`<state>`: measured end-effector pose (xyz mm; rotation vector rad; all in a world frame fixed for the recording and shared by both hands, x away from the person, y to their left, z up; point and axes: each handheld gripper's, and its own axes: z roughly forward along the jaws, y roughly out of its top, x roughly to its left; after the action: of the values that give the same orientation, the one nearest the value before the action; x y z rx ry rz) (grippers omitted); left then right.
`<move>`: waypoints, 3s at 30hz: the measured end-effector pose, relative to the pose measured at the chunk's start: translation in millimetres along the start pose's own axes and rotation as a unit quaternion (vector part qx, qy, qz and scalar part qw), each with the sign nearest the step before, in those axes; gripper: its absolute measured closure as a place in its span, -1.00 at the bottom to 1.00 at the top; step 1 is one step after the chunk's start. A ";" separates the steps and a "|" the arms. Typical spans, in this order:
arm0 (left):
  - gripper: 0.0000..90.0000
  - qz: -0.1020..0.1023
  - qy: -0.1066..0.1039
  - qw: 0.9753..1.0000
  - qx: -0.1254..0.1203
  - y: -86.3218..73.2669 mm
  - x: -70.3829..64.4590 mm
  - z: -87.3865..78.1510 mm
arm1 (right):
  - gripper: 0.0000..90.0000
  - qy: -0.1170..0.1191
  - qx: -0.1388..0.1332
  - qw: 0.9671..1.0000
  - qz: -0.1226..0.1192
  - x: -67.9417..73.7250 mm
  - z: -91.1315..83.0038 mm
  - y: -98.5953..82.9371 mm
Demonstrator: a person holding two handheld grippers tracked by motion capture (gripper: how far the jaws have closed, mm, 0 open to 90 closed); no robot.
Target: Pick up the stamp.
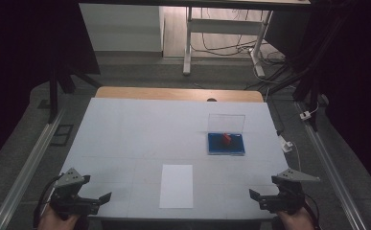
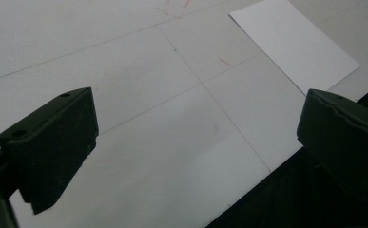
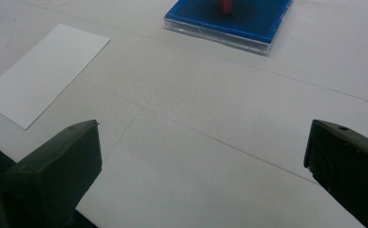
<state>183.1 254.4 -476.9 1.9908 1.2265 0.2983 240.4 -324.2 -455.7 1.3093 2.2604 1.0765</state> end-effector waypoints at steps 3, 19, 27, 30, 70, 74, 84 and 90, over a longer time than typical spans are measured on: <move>-0.98 0.001 -0.001 1.000 0.001 0.0 0.0 0.2 | -1.00 -0.003 0.001 1.000 -0.003 0.6 0.3 0.2; -0.97 0.001 -0.006 1.000 0.001 -0.6 0.2 -0.3 | -1.00 0.005 -0.002 1.000 -0.022 4.7 2.8 4.3; -0.99 -0.003 -0.008 1.000 -0.001 -1.1 1.1 -1.2 | -1.00 0.012 -0.005 0.999 -0.050 9.6 7.3 10.9; -0.99 -0.003 -0.010 1.000 -0.001 -1.3 1.0 -1.2 | -1.00 0.011 -0.007 0.998 -0.054 10.5 8.1 13.9; -1.00 0.000 -0.016 1.000 0.008 0.2 1.6 1.0 | -1.00 0.034 -0.001 0.997 -0.071 2.6 66.1 70.3; -1.00 0.002 -0.016 1.000 0.008 0.4 1.2 1.5 | -1.00 0.028 0.001 0.998 -0.058 -1.0 77.8 82.0; -1.00 0.002 -0.016 1.000 0.007 0.1 1.3 0.9 | -1.00 0.016 0.019 0.998 -0.065 -2.5 97.5 96.1; -1.00 0.002 -0.018 1.000 0.005 -0.1 1.6 0.7 | -1.00 0.012 0.027 0.997 -0.073 -4.3 108.8 104.7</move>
<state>184.3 255.4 -477.8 1.9982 1.2033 0.2576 370.5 -247.6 -451.3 1.1355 2.3771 0.9907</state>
